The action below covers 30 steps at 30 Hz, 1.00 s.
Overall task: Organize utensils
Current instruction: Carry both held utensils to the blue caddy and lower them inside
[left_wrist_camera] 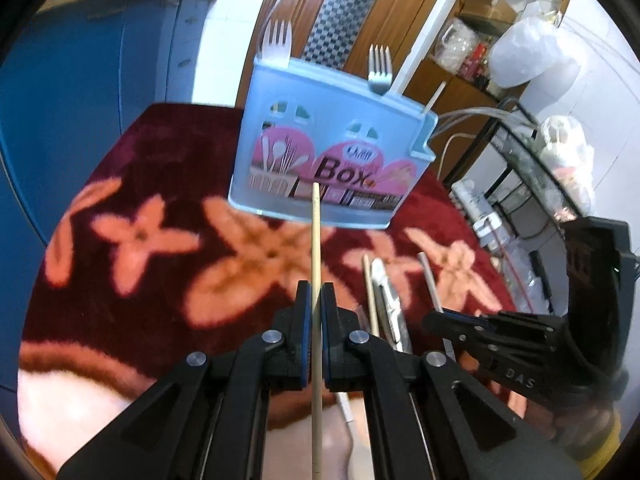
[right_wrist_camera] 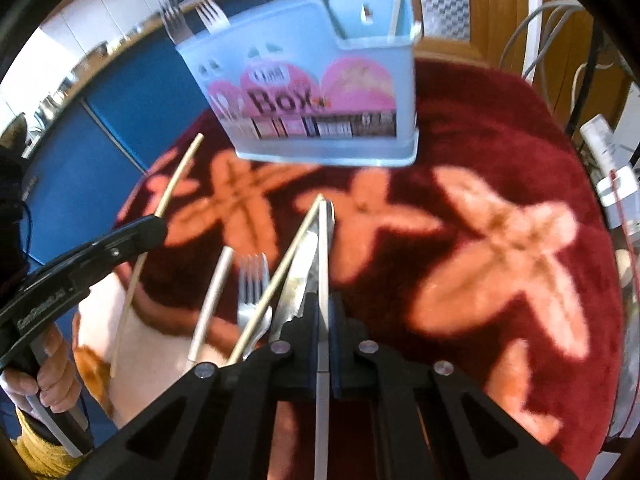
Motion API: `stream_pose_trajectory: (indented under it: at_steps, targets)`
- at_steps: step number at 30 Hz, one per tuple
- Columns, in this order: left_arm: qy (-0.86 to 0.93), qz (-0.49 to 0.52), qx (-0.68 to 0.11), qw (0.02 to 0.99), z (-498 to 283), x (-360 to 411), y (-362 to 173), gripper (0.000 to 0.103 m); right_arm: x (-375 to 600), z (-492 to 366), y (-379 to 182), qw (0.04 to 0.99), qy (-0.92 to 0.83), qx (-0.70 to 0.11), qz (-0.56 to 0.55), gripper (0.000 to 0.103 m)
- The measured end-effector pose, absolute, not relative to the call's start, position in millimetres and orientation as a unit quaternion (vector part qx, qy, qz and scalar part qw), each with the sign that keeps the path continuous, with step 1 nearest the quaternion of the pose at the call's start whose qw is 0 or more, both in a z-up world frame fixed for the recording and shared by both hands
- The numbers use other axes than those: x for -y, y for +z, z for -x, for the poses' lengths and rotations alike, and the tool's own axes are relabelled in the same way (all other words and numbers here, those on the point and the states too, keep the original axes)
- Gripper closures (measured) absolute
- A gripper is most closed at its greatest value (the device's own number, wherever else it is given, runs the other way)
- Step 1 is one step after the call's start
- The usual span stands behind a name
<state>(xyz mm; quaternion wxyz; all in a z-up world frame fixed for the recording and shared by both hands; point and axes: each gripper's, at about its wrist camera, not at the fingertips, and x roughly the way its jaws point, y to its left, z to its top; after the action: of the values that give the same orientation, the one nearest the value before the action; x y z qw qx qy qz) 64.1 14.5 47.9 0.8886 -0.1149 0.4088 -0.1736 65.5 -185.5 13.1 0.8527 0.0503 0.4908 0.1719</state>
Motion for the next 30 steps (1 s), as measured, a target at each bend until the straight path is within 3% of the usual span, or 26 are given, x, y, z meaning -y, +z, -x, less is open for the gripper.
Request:
stream_pose_trajectory:
  at_steps: [12,30]
  targets:
    - [-0.189,0.13,-0.328,0.916,-64,-13,97,0.101,194,-44,83,0.917,0.159,-0.356,-0.08,0.097]
    - [-0.171,0.151,-0.236,0.945,-147,-11,164,0.101,208,-102,131,0.94,0.155,-0.289,-0.097,0.097]
